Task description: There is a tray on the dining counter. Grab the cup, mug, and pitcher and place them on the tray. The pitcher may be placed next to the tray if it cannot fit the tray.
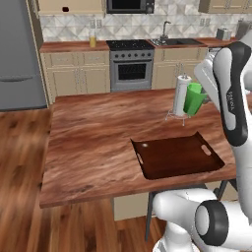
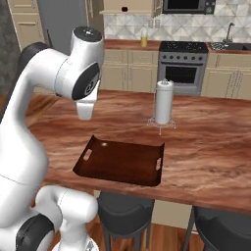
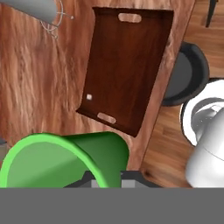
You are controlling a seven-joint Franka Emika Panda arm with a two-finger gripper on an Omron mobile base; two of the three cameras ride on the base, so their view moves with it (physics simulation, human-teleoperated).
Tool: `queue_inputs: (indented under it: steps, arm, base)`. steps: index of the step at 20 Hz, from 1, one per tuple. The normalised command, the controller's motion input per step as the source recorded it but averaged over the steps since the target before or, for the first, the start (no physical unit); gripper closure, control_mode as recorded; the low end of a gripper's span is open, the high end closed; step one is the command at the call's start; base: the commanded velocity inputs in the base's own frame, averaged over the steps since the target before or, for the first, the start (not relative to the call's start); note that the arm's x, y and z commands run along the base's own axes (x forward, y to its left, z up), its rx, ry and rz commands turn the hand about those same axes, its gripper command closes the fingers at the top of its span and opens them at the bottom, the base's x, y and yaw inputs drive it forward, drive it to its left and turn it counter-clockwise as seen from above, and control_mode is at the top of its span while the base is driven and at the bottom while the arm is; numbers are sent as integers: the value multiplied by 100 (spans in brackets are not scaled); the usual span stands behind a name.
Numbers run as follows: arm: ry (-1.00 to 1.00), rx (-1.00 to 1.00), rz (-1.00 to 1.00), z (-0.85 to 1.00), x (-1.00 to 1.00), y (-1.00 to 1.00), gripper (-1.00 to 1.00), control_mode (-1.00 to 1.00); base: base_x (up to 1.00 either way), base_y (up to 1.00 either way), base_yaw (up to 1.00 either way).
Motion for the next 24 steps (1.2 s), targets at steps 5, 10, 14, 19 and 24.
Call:
queue_inputs:
  steps: [5, 10, 14, 19, 24]
  arm:
    - [6, 0, 10, -21, 36, 0, 100, -100]
    - [7, 0, 9, -22, 34, 0, 100, -100]
    - [5, 0, 8, -22, 28, -6, 100, -100]
    - [9, 0, 6, -26, 17, -7, 100, -100]
    - [11, 0, 4, -29, 14, -3, 100, -100]
  base:
    - [0, 0, 0]
    - [0, 0, 0]
    - [0, 0, 0]
    - [0, 0, 0]
    - [0, 0, 0]
